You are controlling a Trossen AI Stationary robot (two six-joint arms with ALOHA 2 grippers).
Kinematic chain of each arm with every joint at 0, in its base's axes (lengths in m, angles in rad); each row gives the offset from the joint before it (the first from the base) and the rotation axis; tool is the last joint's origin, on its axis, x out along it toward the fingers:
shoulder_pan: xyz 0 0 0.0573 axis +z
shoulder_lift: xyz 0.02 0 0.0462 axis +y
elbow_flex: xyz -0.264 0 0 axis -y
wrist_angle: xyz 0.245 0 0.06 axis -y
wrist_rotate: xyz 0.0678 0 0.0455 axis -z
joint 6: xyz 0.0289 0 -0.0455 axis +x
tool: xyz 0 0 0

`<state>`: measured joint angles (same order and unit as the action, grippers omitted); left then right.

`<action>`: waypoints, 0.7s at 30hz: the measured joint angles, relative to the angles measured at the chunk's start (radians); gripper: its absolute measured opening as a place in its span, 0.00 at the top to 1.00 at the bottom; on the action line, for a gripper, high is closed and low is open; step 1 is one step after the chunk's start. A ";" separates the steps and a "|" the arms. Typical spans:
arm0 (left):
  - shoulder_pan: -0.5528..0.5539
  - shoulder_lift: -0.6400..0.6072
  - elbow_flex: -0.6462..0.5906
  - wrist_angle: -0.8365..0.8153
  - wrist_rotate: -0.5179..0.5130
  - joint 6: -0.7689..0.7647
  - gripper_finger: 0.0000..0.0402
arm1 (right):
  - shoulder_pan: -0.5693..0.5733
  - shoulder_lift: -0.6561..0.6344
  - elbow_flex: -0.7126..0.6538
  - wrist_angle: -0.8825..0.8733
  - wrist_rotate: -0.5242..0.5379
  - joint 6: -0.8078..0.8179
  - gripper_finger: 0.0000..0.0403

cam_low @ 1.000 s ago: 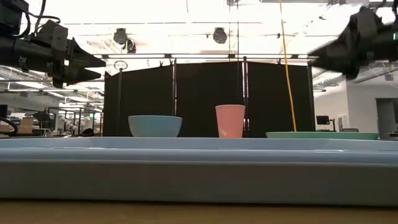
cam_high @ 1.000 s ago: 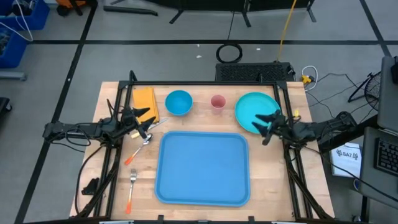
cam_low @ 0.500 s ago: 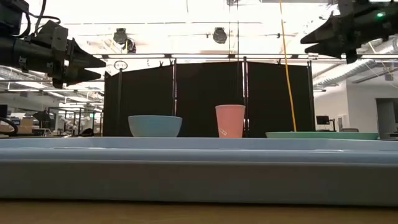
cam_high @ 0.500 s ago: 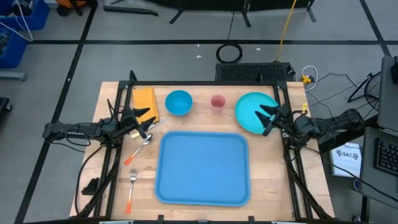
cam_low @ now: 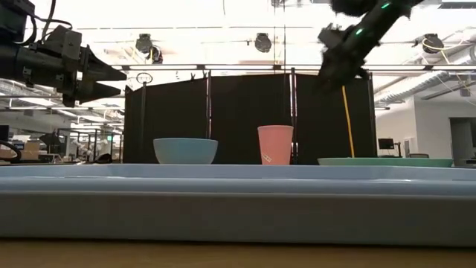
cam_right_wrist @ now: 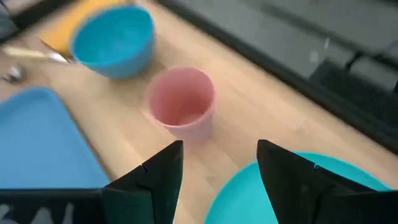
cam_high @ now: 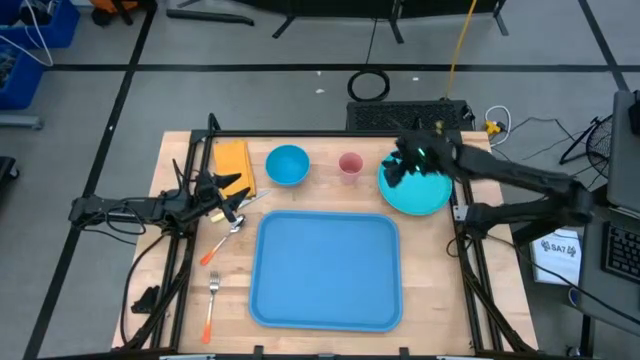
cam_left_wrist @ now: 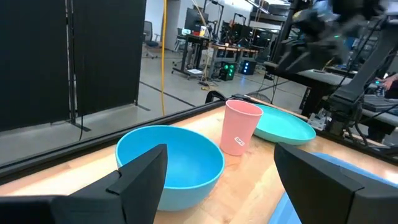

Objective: Set up tray
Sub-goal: Put the pink cup on the blue tray

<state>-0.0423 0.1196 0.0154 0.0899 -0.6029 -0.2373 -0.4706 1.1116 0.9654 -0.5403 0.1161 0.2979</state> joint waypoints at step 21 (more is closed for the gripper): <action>0.000 0.000 0.000 -0.020 0.001 -0.012 0.25 | -0.092 0.424 0.147 0.164 -0.028 -0.210 0.51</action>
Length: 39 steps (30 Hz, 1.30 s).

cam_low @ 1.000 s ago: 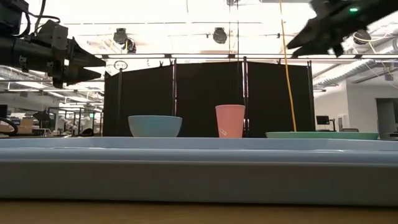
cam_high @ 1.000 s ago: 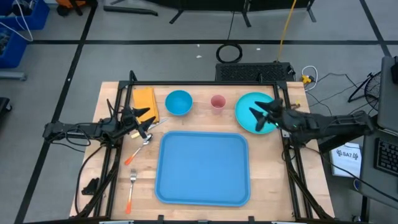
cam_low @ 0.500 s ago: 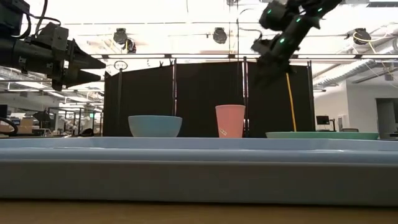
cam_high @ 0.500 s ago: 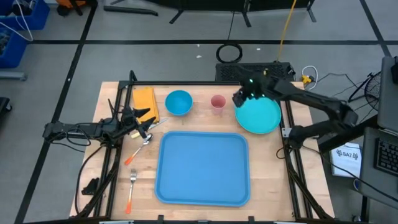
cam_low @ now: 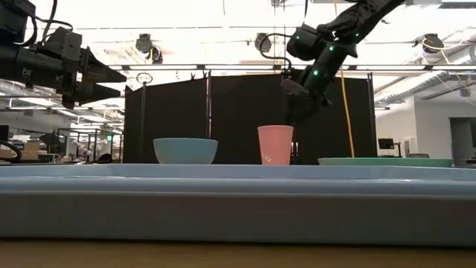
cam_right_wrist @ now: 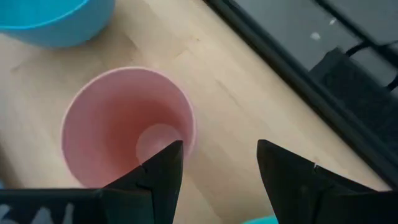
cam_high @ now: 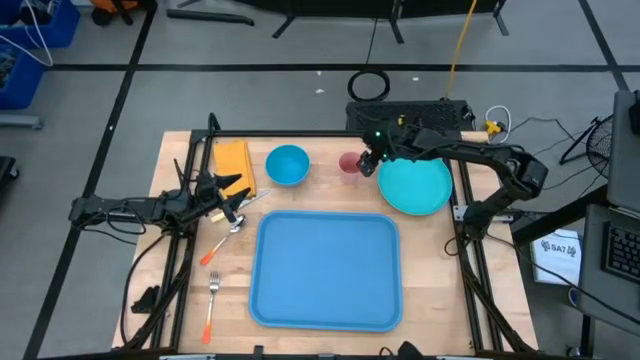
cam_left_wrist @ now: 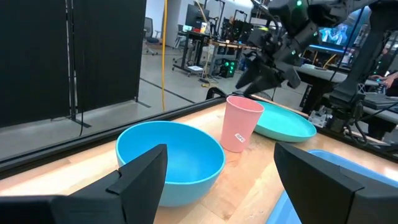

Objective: Set up tray
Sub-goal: Put the pink cup on the blue tray

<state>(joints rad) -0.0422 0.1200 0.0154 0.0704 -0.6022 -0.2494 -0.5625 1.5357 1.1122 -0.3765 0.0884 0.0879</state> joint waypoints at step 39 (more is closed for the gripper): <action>0.000 0.000 0.001 -0.014 0.029 -0.002 0.25 | 0.028 -0.008 -0.019 0.012 0.015 0.018 0.32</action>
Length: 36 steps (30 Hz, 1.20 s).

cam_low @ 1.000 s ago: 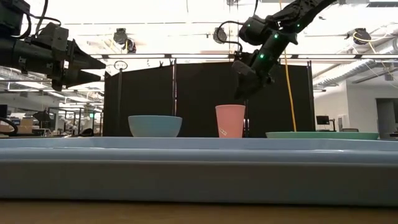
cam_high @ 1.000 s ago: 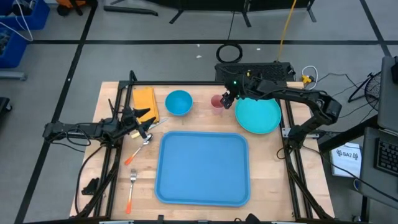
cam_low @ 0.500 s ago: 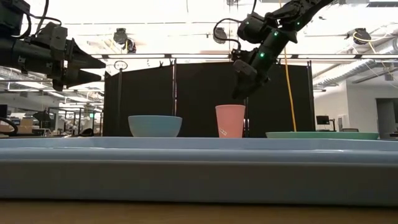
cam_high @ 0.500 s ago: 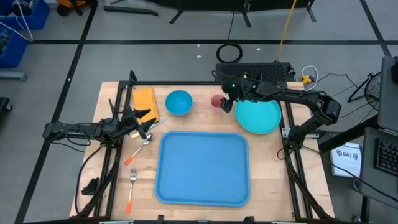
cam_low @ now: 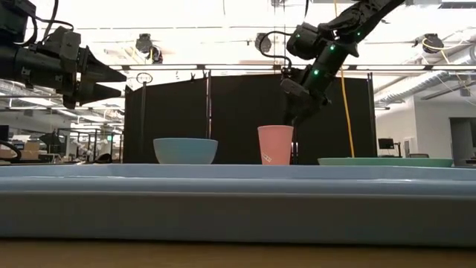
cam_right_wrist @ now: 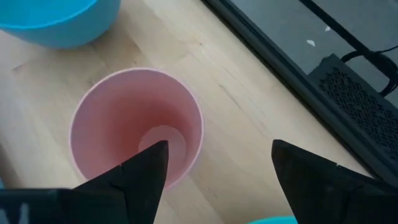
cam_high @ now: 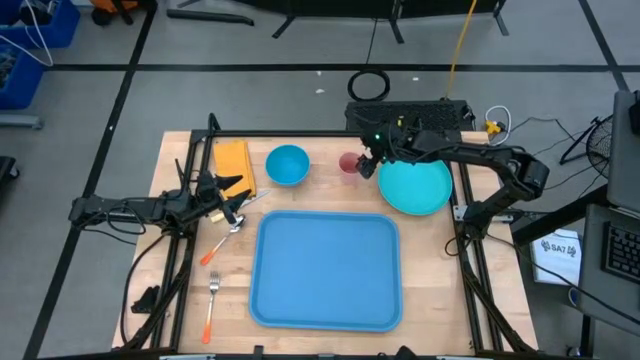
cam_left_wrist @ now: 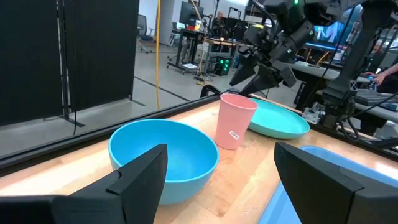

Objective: Set up tray
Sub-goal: Put the pink cup on the blue tray

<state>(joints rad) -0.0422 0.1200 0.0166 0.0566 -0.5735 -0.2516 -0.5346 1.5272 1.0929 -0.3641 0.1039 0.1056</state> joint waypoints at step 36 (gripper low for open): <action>0.000 0.000 -0.002 0.006 0.000 0.006 0.25 | 0.019 0.007 -0.116 0.203 -0.004 0.086 0.99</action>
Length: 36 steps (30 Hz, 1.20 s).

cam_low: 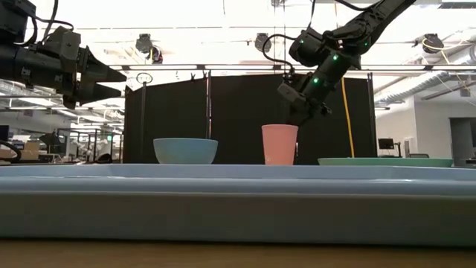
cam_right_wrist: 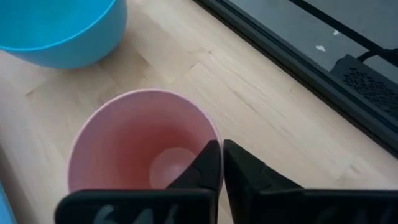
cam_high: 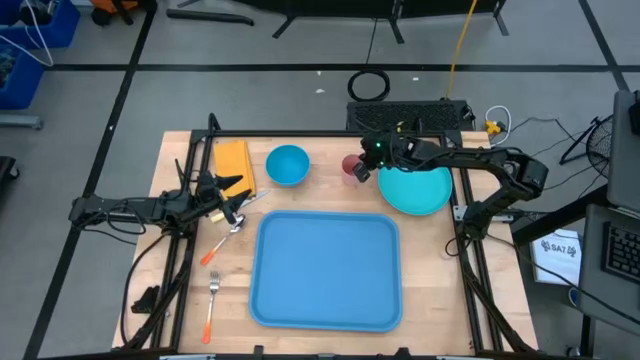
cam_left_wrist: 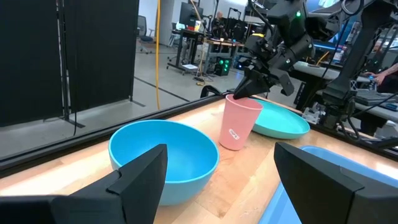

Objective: Set up tray
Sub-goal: Put the pink cup on the blue tray

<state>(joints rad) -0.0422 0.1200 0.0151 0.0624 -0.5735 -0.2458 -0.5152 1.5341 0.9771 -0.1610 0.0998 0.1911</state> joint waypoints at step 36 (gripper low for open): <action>0.000 0.000 0.000 0.002 0.025 -0.004 0.25 | 0.447 -0.259 -0.168 -0.228 -0.115 0.182 1.00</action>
<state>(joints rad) -0.0422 0.1196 0.0147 0.0643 -0.5484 -0.2496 -0.0678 1.2755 0.8096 -0.3891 -0.0152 0.3734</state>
